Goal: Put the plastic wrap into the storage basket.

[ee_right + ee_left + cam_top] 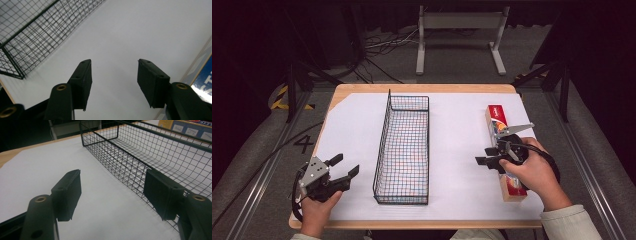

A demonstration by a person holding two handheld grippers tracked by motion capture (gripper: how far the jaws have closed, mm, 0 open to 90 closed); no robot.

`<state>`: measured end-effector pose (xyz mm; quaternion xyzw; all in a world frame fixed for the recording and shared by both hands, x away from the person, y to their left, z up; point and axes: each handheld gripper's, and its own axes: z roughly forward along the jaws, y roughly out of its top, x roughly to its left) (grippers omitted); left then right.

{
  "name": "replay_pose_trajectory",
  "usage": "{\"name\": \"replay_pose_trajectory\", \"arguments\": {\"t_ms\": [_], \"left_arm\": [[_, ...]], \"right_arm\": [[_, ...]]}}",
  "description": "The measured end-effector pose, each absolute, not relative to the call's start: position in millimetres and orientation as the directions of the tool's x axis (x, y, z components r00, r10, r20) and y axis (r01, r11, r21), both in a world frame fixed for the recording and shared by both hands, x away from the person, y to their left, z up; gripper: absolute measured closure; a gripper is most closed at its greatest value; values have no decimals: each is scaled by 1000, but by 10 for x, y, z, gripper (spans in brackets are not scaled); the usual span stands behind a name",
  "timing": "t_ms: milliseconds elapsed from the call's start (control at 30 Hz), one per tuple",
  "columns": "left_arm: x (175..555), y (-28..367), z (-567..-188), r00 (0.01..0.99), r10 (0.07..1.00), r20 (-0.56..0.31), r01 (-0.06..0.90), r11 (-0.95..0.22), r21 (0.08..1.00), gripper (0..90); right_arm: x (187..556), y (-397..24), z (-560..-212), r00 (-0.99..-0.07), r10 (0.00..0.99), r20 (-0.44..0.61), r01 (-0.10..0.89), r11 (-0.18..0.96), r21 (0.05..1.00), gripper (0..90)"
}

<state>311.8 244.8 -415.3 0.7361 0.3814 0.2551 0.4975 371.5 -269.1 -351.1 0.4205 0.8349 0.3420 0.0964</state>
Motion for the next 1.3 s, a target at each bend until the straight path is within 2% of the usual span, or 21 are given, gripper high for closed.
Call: {"name": "replay_pose_trajectory", "arguments": {"t_ms": [200, 467, 933, 1300], "left_arm": [[3117, 2454, -4151, 578, 816, -3, 307, -214, 927, 308], [3115, 2454, -4150, 576, 817, -3, 307, -214, 927, 309], [3114, 2462, -4154, 573, 820, -5, 309, -210, 927, 309], [3118, 2462, -4155, 573, 820, -8, 311, -208, 927, 308]], "right_arm": [[3705, -2771, -3441, -593, 797, 114, 585, 329, 741, 411], [3710, -2848, -3379, -544, 834, 92, 544, 268, 796, 372], [3918, -2885, -3282, -460, 888, 18, 537, 262, 802, 289], [4096, -2961, -3265, -371, 929, -6, 611, 249, 751, 247]]}}
